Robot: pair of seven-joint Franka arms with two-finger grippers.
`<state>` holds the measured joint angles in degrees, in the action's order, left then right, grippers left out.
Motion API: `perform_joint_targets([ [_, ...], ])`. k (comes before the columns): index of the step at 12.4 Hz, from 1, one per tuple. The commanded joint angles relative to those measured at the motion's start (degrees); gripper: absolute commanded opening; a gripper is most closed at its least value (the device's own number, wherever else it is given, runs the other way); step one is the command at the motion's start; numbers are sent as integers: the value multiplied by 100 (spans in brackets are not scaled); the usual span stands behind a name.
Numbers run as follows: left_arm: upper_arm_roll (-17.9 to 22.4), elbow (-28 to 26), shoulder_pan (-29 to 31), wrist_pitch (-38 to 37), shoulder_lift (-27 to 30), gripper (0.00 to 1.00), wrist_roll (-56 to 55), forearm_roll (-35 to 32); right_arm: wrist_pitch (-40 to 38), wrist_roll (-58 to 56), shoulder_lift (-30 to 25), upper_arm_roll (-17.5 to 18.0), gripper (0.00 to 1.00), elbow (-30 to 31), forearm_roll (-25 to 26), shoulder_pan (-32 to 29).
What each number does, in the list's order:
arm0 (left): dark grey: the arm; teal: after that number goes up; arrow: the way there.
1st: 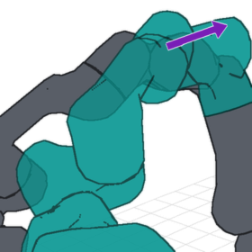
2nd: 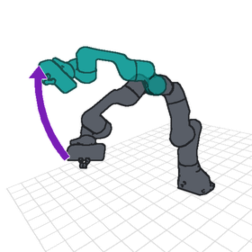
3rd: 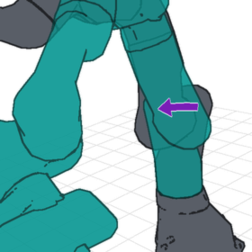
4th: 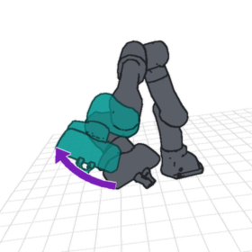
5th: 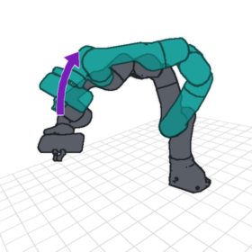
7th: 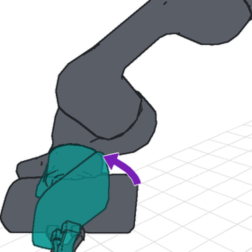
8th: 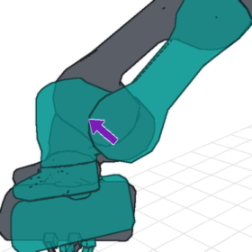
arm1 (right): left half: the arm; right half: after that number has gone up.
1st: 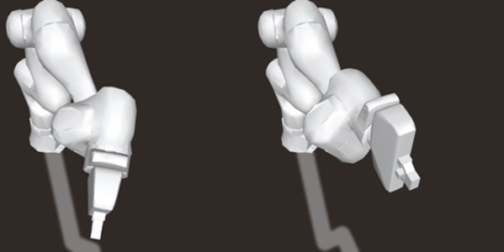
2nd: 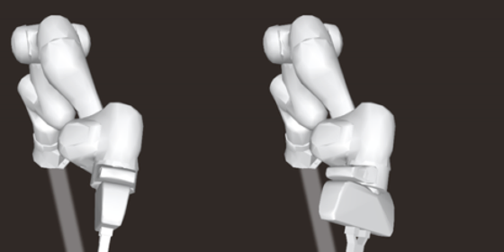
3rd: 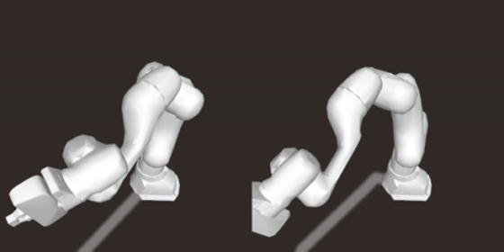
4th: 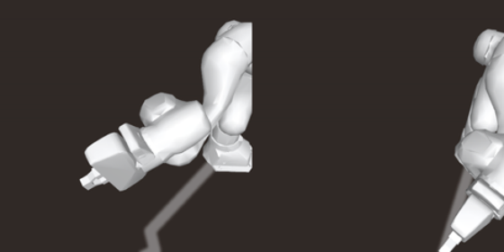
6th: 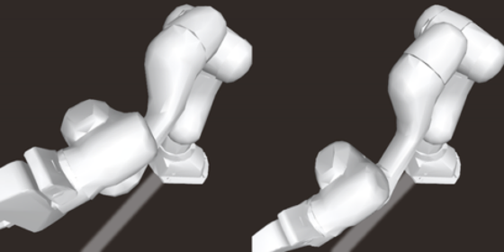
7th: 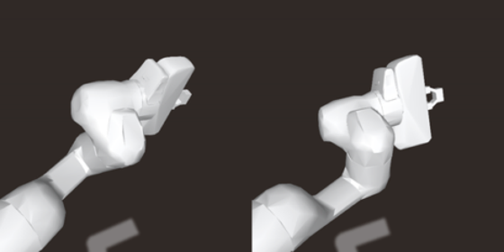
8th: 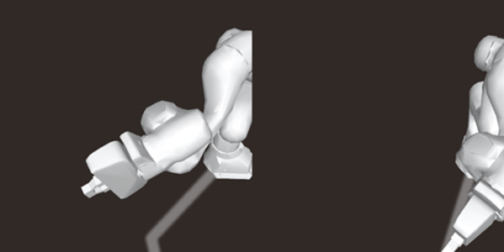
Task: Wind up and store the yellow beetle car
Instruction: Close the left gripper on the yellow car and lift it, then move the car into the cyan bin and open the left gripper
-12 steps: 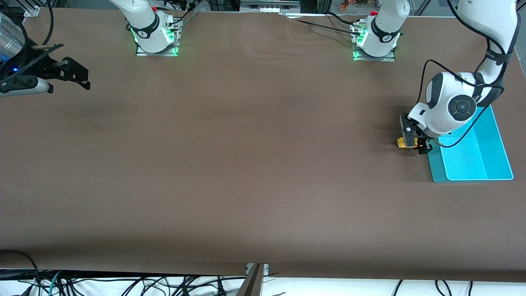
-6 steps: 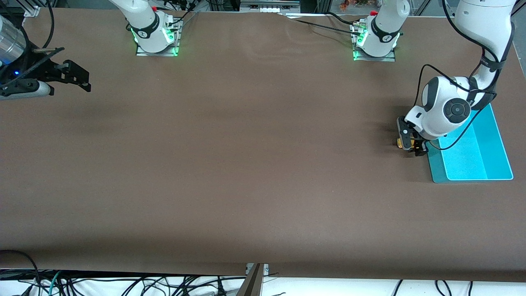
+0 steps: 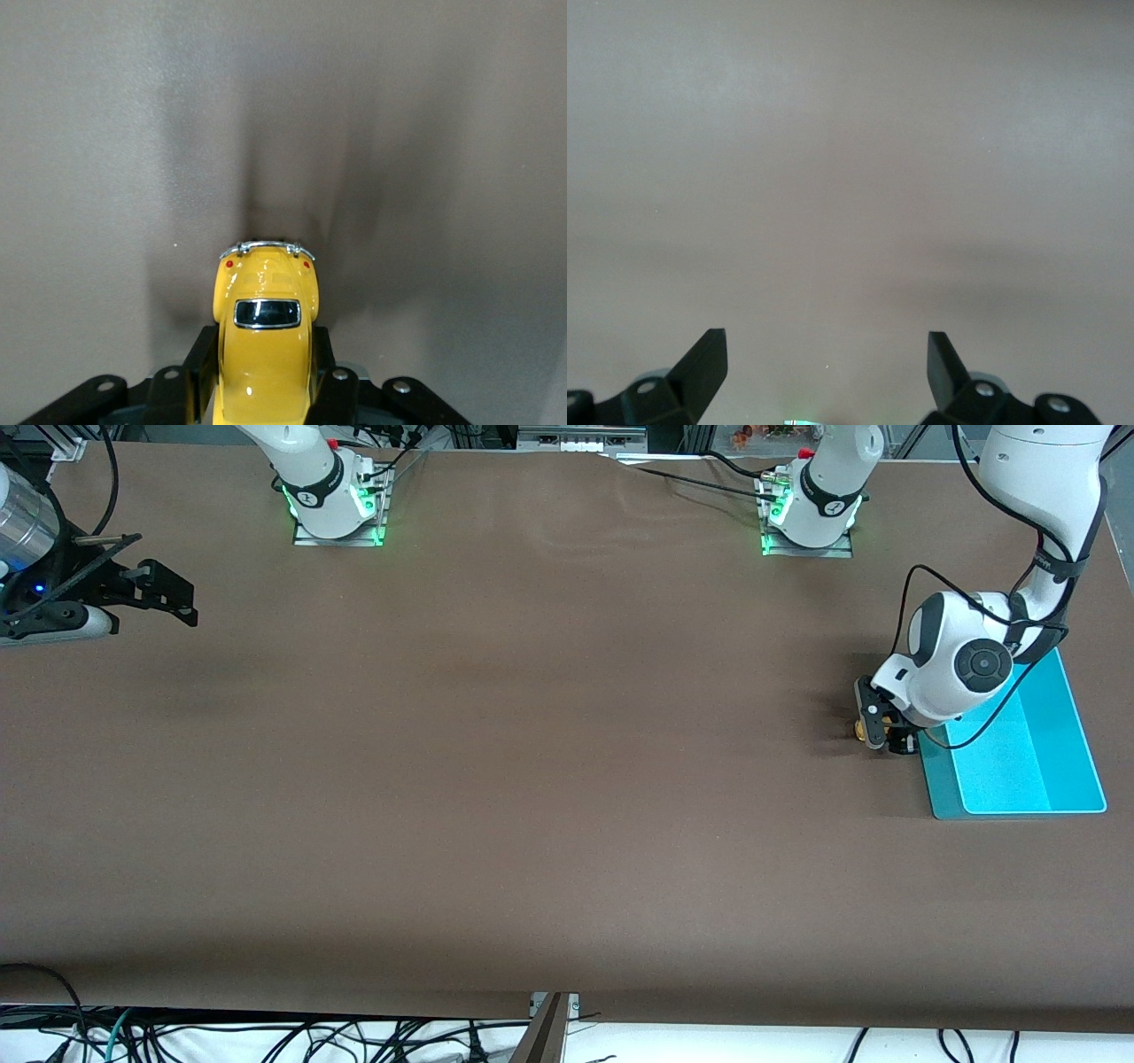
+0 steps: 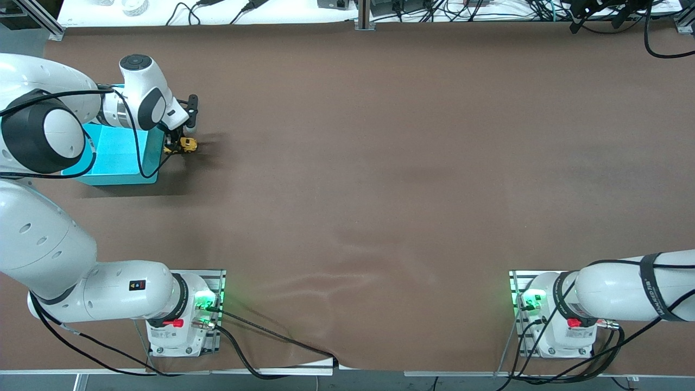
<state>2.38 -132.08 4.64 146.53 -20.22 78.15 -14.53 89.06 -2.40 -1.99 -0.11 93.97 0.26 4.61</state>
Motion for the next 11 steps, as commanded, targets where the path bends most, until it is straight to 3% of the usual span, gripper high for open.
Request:
perform_joint_targets([
  [1, -45, 50, -6, -132, 307, 23, 95, -138, -143, 29, 50, 2, 100, -160, 10, -22],
  [4, -351, 514, -112, -1377, 650, 23, 42, 37, -152, 38, 41, 2, 100, -151, 1, -31],
  [7, -791, 1594, -121, -3168, 651, 24, -98, 608, -266, 73, 41, 2, 100, -151, -8, -31],
  [9, -845, 2428, -103, -4198, 572, 25, -38, 566, -266, 64, 50, 2, 100, -151, -8, -40],
  [11, -731, 2923, 115, -4755, 423, 25, 470, 548, -266, 73, 41, 2, 100, -160, -17, -31],
])
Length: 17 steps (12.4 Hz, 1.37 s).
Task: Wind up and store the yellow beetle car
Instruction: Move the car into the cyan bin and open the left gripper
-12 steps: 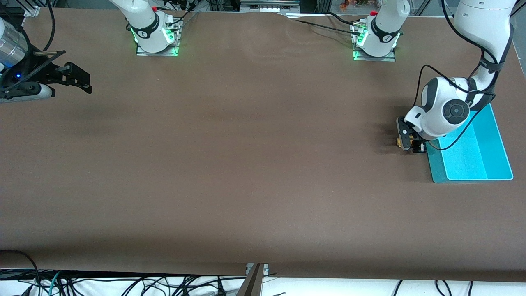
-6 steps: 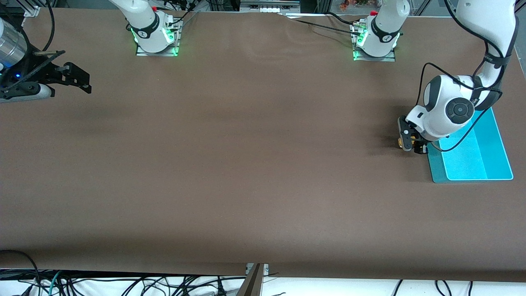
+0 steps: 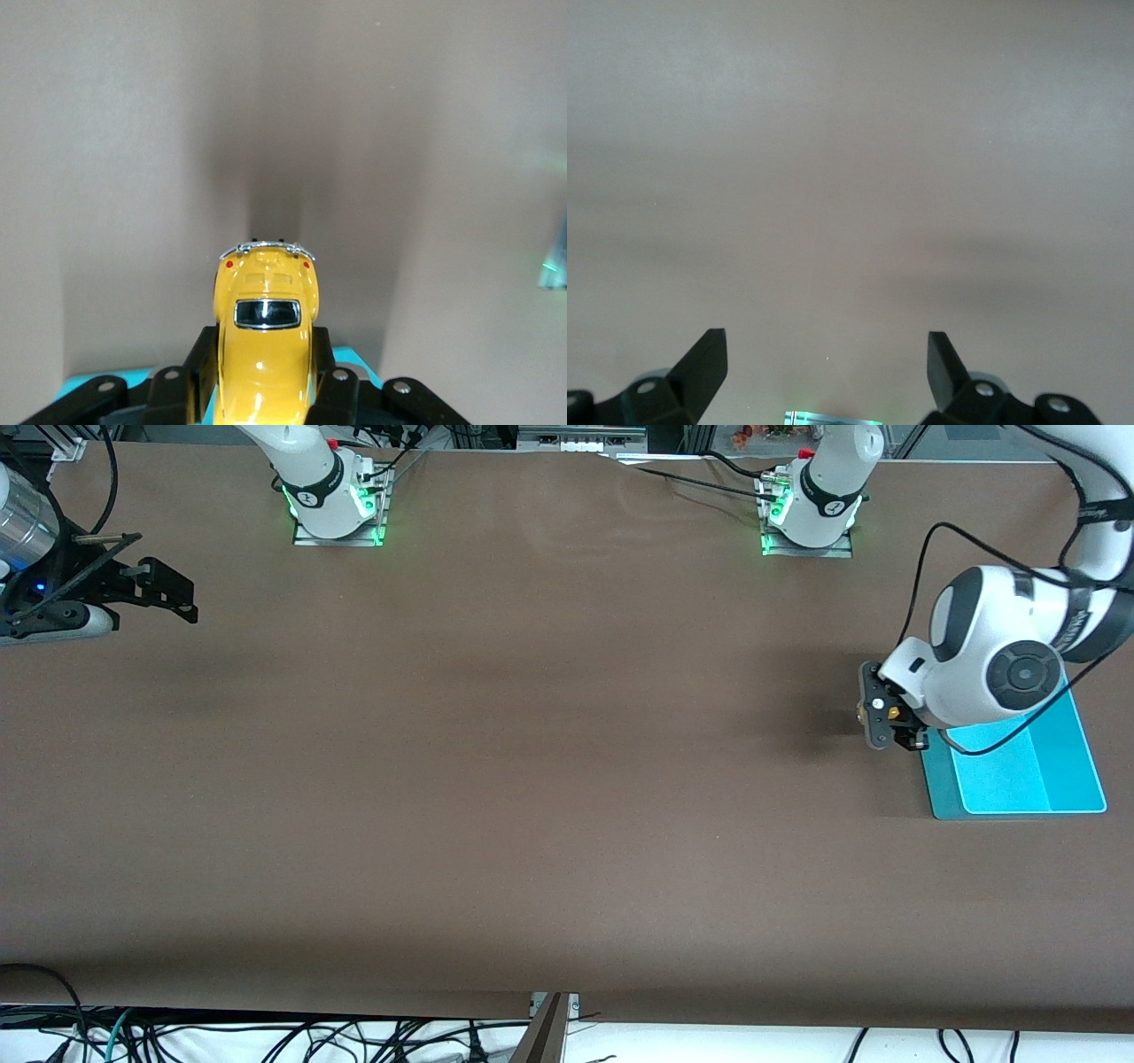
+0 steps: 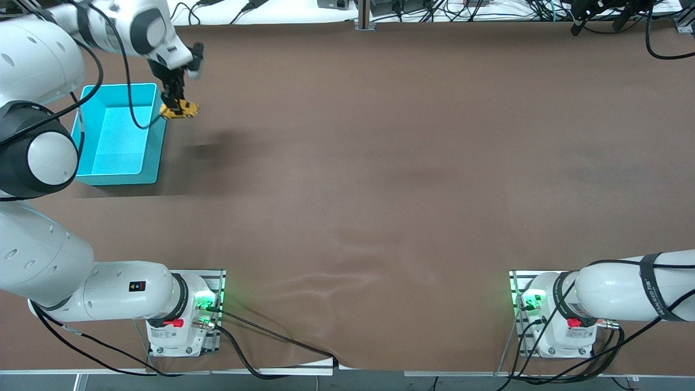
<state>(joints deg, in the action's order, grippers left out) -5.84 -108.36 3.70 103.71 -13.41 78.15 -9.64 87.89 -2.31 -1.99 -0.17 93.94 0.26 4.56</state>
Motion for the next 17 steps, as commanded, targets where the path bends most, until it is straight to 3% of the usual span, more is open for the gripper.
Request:
perform_joint_targets([
  [1, 100, 605, 445, -492, -268, 26, 717, 50, -149, 55, 41, 8, 100, -157, -26, -34],
  [4, 83, 632, 1175, -335, -495, 29, 1035, -555, -149, 64, 32, 8, 100, -157, -43, -25],
  [8, 92, 597, 1931, 894, -1215, 31, 1826, -750, -149, 55, 41, 8, 100, -157, -43, -34],
  [11, 92, 553, 2274, 1615, -1690, 31, 2047, -829, -149, 64, 41, 8, 100, -157, -43, -34],
  [14, 92, 527, 2311, 1792, -1893, 33, 2047, -829, -158, 55, 41, 8, 100, -157, -43, -43],
  [15, 92, 518, 2346, 1871, -1946, 40, 2047, -829, -158, 64, 41, 8, 100, -157, -43, -43],
  [16, 92, 518, 2355, 1872, -1973, 58, 2047, -821, -158, 55, 41, 8, 100, -157, -43, -43],
  [17, 92, 518, 2363, 1872, -1938, 100, 2064, -820, -158, 55, 41, 8, 100, -157, -43, -43],
])
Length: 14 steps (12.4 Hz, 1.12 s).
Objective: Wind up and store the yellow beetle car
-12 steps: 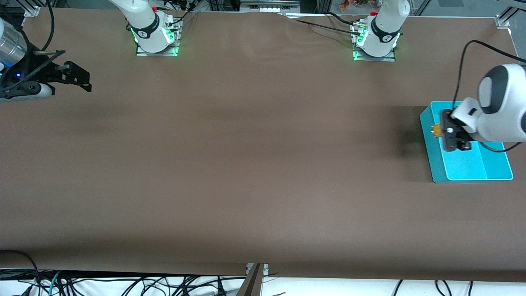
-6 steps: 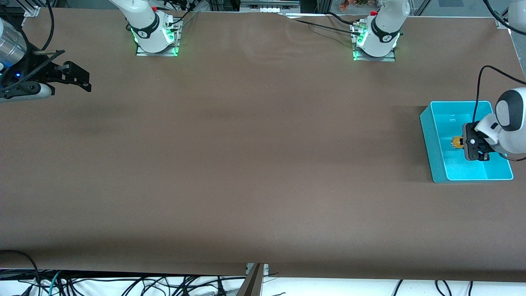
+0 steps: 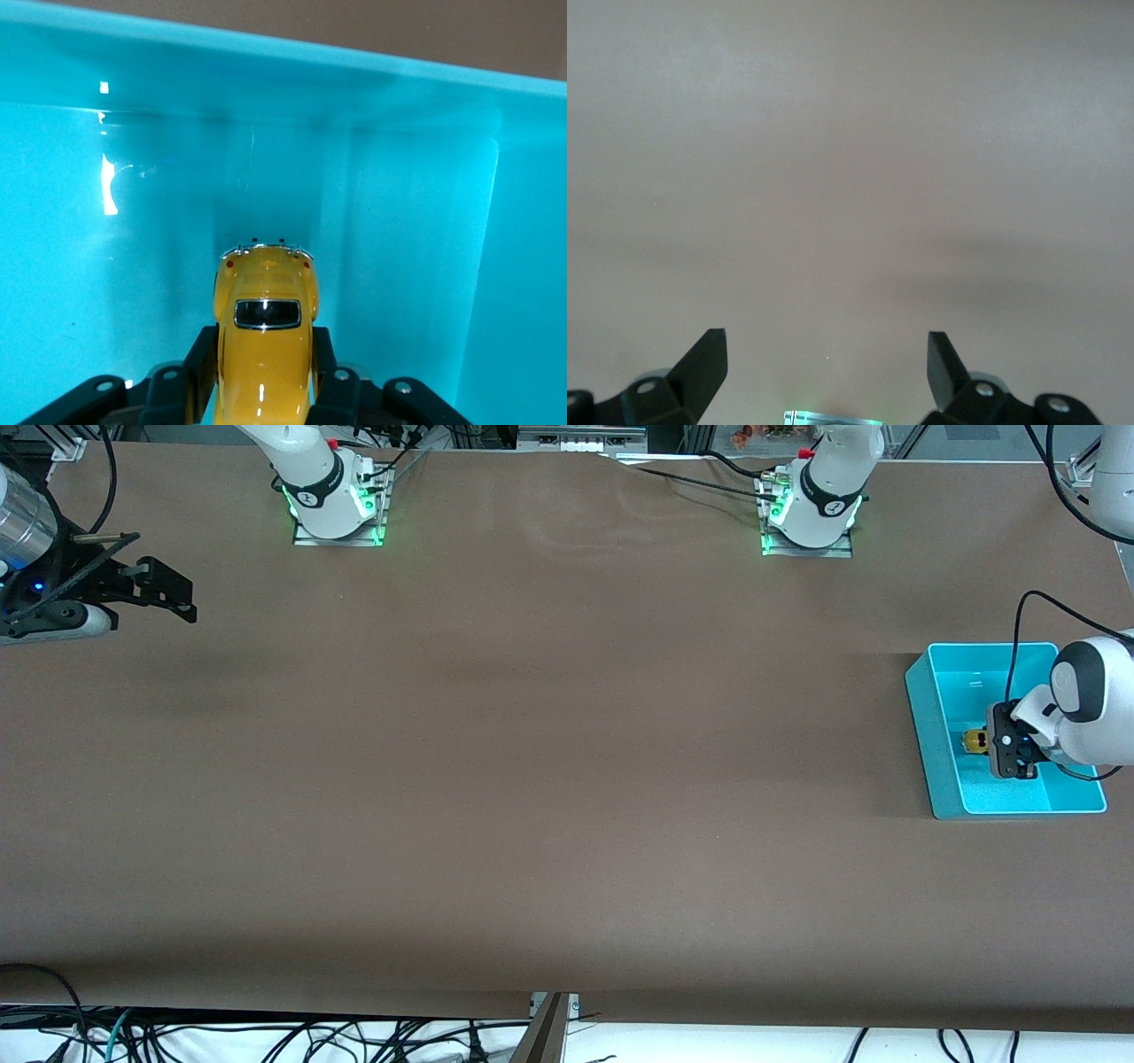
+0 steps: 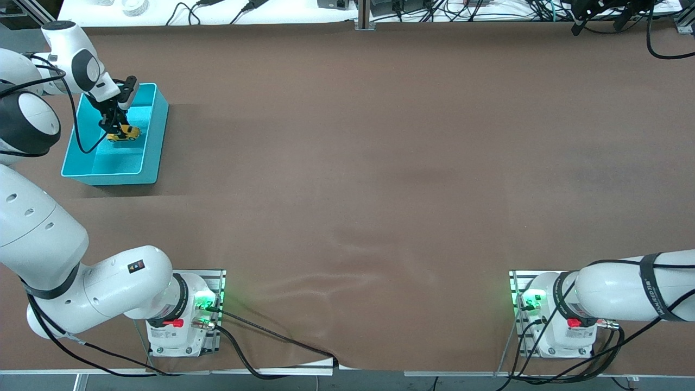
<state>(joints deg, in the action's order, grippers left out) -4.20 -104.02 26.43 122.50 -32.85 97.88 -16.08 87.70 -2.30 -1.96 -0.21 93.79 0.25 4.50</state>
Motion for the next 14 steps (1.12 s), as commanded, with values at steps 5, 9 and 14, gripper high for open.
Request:
perform_joint_targets([
  [5, -230, 189, 11, -515, 742, 100, 100, -115, -140, 54, 38, 12, 100, -142, -43, -37],
  [9, -923, 1108, 11, -2040, 1255, 100, -697, -88, -166, 63, 38, 12, 100, -133, -52, -37],
  [14, -2083, 2340, -15, -3932, 1246, 100, -3007, -1, -324, 520, 47, -41, 100, -98, -34, -37],
])
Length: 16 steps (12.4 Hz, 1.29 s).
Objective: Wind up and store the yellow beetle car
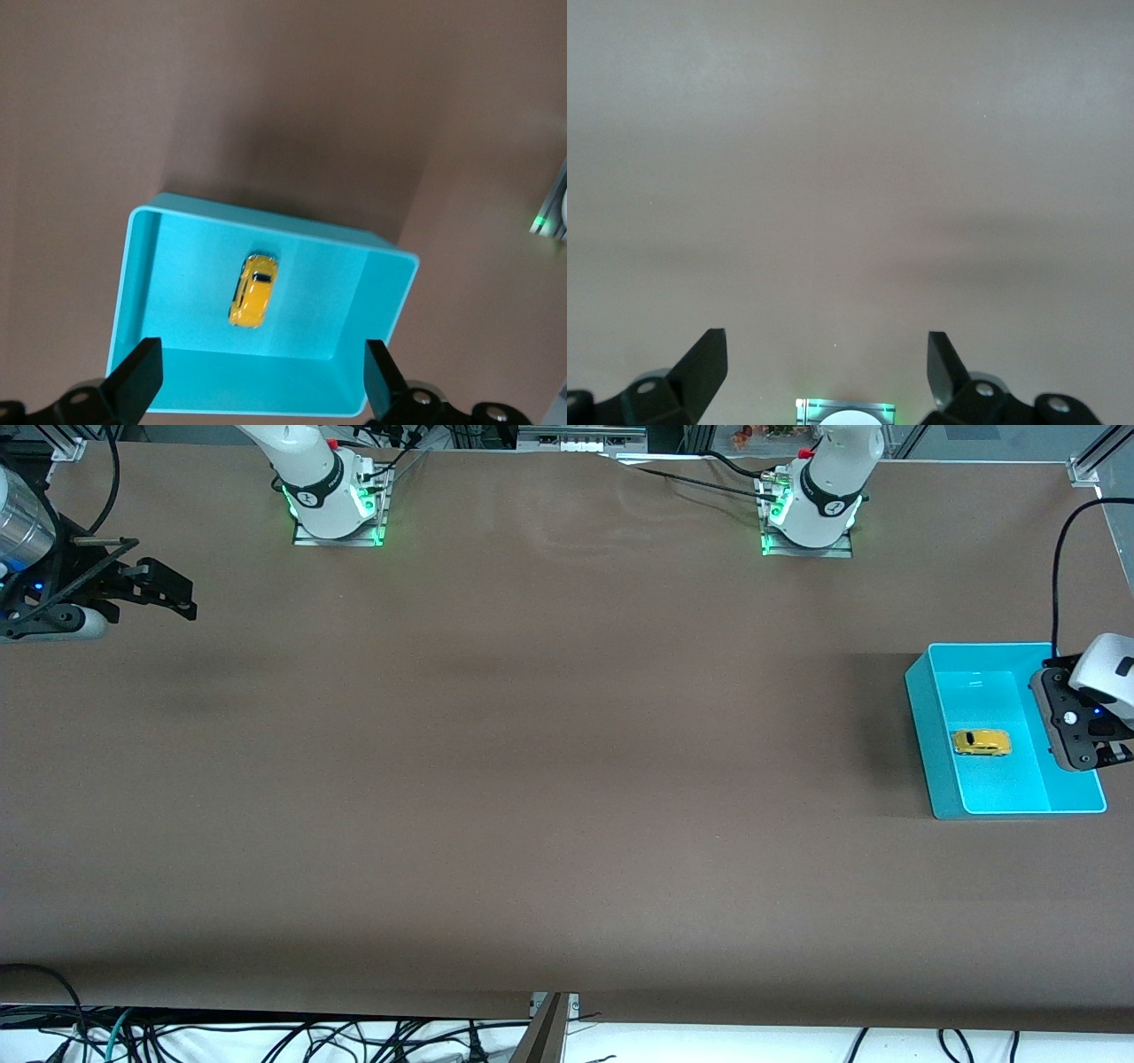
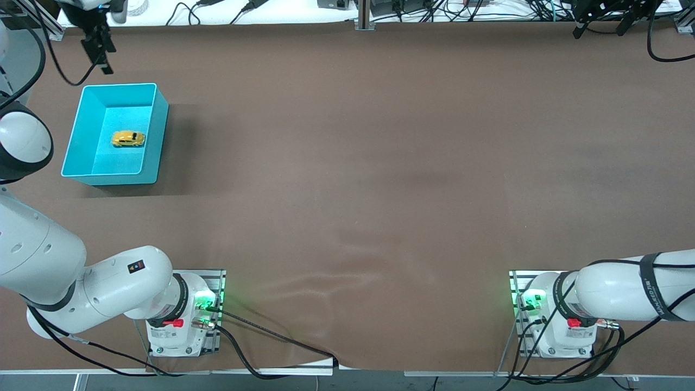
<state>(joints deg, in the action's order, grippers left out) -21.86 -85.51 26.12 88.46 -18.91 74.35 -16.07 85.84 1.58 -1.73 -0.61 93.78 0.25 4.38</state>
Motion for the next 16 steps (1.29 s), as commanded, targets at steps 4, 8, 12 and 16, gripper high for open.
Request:
perform_joint_targets([
  [4, -862, 781, -71, -1007, 54, 100, -2333, 455, -129, 106, 24, 9, 100, -115, -43, -25],
  [8, -240, 676, -1204, -963, 590, 100, -4073, 534, -138, 71, 50, 0, 100, -115, -43, -34],
  [12, 708, -408, -1759, 193, 1422, 100, -5944, 1208, -129, 62, 59, 0, 100, -124, -43, -25],
  [16, 1754, -1169, -2471, 830, 1935, 100, -7012, 1686, -111, 62, 59, 0, 100, -132, -43, -25],
])
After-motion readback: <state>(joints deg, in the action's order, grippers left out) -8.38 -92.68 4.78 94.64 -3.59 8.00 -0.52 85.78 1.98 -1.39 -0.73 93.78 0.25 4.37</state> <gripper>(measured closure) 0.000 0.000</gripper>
